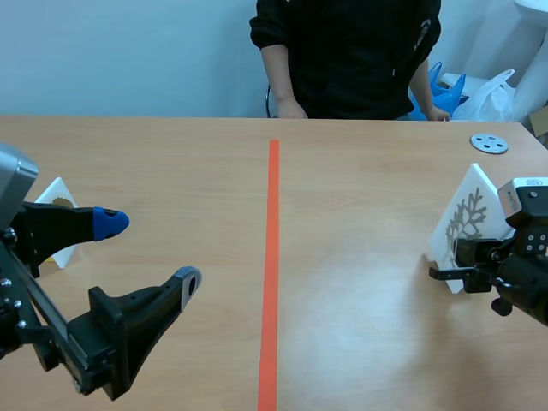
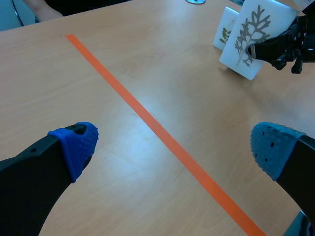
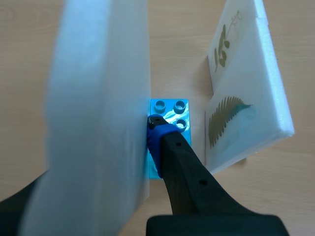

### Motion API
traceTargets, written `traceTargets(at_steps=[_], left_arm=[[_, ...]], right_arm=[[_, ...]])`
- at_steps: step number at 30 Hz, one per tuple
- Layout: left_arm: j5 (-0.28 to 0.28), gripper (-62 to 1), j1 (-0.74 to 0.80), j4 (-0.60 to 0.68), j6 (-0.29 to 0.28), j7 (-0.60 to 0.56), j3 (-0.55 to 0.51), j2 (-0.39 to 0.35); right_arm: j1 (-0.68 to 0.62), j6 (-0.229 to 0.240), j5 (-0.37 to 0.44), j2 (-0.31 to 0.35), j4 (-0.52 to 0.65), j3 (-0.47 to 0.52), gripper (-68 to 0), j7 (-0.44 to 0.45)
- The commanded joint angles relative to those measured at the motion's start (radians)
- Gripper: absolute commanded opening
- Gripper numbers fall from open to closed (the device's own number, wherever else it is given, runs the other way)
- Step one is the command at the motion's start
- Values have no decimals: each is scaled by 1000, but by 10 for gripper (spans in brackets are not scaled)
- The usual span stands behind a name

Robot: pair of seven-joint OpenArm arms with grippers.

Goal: Sort the leaf by its shape. The table is split by an orange tape line. A compound leaf with several leaflets goes to the left side, a simple leaf with one blade goes to the right side. Return to the home posture when a red brick is placed on the table.

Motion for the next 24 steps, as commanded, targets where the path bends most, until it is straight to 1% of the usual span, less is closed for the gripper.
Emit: traceTargets(at_steps=[1, 8, 10, 18, 23, 24], left_arm=[[-9, 14, -3, 5, -1, -14, -9, 0], [-9, 14, -3, 5, -1, -14, -9, 3], [-9, 14, -3, 5, -1, -14, -9, 3], [-9, 14, -3, 5, -1, -14, -9, 3], [-9, 14, -3, 5, -1, -14, -9, 3], [-9, 14, -3, 5, -1, -14, -9, 3]], right_arm=[[14, -21, -4, 19, 14, 0, -662, 17], [8, -26, -4, 19, 14, 0, -650, 6], [5, -26, -11, 19, 14, 0, -630, 6], [1, -26, -11, 19, 14, 0, -425, 8], [1, -24, -11, 19, 23, 24, -305, 22], [0, -18, -11, 20, 28, 33, -280, 22]])
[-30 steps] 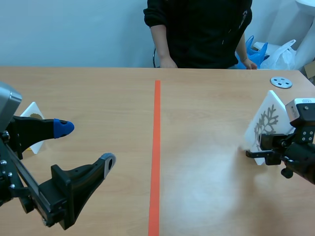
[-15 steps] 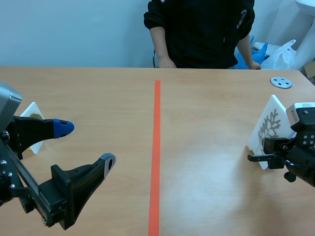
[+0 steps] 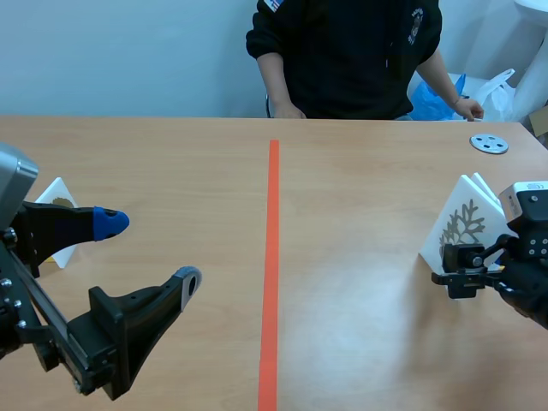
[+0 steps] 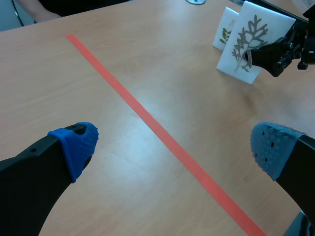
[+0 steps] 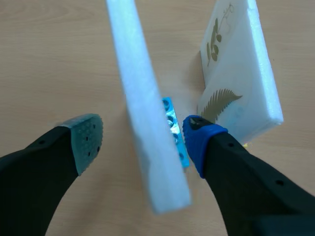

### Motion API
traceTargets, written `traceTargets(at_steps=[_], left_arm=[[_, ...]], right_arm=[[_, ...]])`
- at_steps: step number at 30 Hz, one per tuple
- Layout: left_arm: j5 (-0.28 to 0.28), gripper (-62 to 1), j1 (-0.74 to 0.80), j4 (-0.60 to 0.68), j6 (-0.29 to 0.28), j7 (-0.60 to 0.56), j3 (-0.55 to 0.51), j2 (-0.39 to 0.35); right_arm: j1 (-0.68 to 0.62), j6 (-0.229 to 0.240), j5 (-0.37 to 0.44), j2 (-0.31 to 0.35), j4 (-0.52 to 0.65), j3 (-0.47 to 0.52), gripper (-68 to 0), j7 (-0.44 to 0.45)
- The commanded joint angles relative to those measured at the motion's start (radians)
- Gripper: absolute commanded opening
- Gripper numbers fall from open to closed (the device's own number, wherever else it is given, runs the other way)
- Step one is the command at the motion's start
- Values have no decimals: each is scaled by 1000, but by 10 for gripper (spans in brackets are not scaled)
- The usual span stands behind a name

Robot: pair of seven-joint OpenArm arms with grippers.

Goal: Sort the leaf by its shape. The table is split by an orange tape line. A compound leaf with several leaflets goes to the left side, a simple leaf with one blade goes to the right side. Return to the home posture when a red brick is placed on the table.

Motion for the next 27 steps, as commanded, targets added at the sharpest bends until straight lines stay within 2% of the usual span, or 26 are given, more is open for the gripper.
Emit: traceTargets(at_steps=[1, 4, 7, 13, 18, 22, 27], left_arm=[[-9, 14, -3, 5, -1, -14, -9, 3], [-9, 14, -3, 5, -1, -14, -9, 3], [-9, 14, -3, 5, -1, -14, -9, 3], [-9, 14, -3, 5, -1, -14, -9, 3], [-9, 14, -3, 5, -1, -14, -9, 3], [-9, 14, -3, 5, -1, -14, -9, 3], [-9, 14, -3, 5, -1, -16, -9, 3]], right_arm=[[12, 8, 6, 20, 34, 33, -250, 15], [12, 17, 6, 23, 62, 56, -198, 14], [12, 37, 7, 33, 93, 69, -198, 14], [12, 42, 15, 50, 168, 78, -203, 6], [12, 53, 47, 56, 263, 105, -203, -51], [8, 63, 97, 59, 372, 161, -202, -137], [-39, 148, 175, 70, 512, 226, -185, -197]])
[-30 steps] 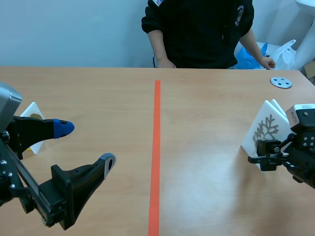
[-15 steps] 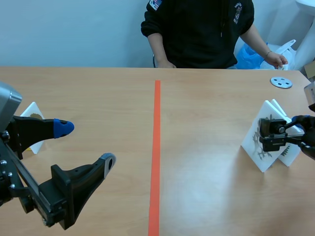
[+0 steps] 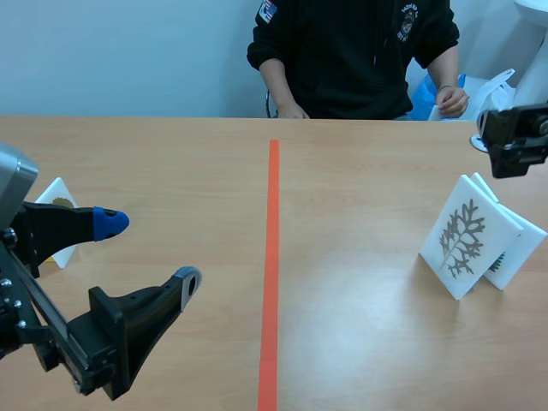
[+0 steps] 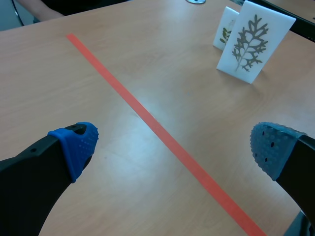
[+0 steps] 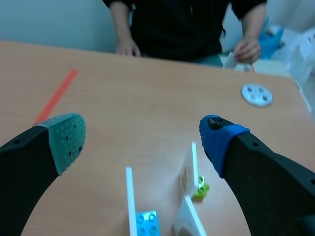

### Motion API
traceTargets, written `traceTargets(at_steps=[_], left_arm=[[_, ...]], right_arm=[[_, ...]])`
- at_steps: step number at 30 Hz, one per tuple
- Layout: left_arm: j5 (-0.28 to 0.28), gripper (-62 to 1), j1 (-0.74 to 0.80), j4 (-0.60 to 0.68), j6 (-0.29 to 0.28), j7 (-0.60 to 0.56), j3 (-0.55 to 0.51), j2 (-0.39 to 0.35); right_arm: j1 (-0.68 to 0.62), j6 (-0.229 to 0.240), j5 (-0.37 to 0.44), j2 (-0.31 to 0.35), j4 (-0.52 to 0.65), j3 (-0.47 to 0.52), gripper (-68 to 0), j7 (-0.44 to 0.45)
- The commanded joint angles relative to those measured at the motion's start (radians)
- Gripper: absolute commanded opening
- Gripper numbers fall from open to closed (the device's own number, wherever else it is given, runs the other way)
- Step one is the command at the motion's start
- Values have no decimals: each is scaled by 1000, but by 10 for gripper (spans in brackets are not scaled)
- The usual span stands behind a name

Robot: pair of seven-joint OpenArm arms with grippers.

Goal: Sort the leaf by its shape. The table is split by an orange tape line. A compound leaf with several leaflets goes to the left side, a simple leaf with one blade goes to the right side. Return to the home posture when a red brick is placed on the table.

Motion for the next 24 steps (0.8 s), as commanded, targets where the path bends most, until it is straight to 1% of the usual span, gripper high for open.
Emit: traceTargets(at_steps=[1, 3, 5, 6, 8, 12, 15, 19, 24], left_arm=[[-9, 14, -3, 5, -1, -19, -9, 3], [-9, 14, -3, 5, -1, -22, -9, 2], [-9, 14, -3, 5, -1, -22, -9, 2], [-9, 14, -3, 5, -1, -22, -9, 2], [-9, 14, -3, 5, -1, -22, -9, 2], [-10, 14, -3, 5, -1, -22, -9, 2], [-13, 14, -3, 5, -1, -21, -9, 2], [-30, 14, -3, 7, -1, -21, -9, 2], [-37, 14, -3, 8, -1, -21, -9, 2]], right_arm=[[-31, 23, 27, 22, 37, 15, -163, 6], [-72, 51, 58, 29, 84, 23, -102, 7], [-122, 66, 85, 33, 128, 22, -37, 5], [-151, 87, 96, 33, 148, 21, -3, 1], [-212, 122, 119, 32, 187, 14, 4, -8], [-326, 156, 133, 32, 259, 8, 4, -8], [-386, 159, 132, 28, 298, 8, 4, -7], [-423, 159, 131, 24, 299, -4, 4, -8], [-435, 151, 124, 24, 299, -65, 4, -5]])
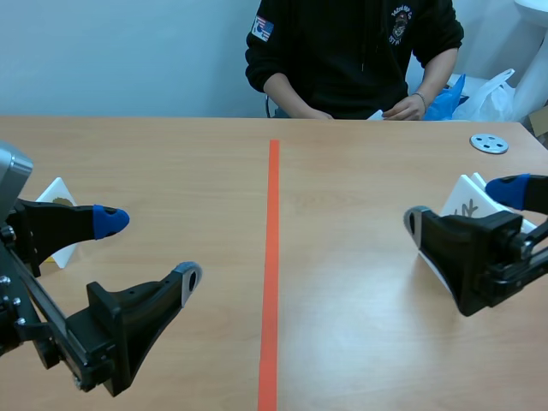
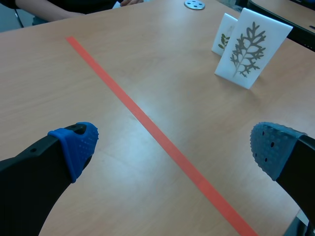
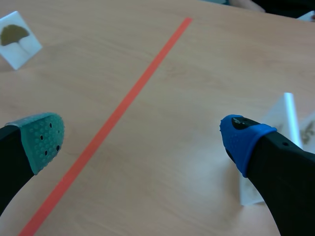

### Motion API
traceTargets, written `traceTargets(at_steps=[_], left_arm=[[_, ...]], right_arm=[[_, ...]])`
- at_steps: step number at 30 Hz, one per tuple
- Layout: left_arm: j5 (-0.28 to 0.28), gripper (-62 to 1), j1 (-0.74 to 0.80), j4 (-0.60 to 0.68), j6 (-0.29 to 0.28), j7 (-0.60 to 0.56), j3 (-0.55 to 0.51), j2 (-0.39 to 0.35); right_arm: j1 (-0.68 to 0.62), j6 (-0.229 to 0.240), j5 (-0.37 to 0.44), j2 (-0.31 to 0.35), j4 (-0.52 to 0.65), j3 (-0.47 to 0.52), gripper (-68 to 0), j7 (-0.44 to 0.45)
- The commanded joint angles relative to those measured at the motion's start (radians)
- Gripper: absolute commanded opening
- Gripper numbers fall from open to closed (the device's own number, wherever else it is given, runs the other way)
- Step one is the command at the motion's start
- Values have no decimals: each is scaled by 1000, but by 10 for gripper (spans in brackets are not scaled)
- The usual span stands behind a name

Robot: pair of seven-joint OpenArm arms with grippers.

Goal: Sort the leaf by its shape. The table is split by an orange tape line. A compound leaf with several leaflets goes to the left side, a simple leaf with one blade goes to the right side. Return to the home posture when a red brick is placed on the table.

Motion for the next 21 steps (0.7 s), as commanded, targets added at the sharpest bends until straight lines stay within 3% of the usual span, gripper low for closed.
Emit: traceTargets(at_steps=[1, 7, 21], left_arm=[[-14, 14, -3, 8, 0, -14, -9, 2], [-13, 14, -3, 8, 0, -14, -9, 2], [-13, 14, -3, 7, -1, -14, -9, 2]], right_arm=[[10, -7, 5, 8, 1, -22, 4, 22], [10, -36, -58, 8, 1, -72, 4, 27], [10, -35, -57, 9, 1, -72, 4, 61]])
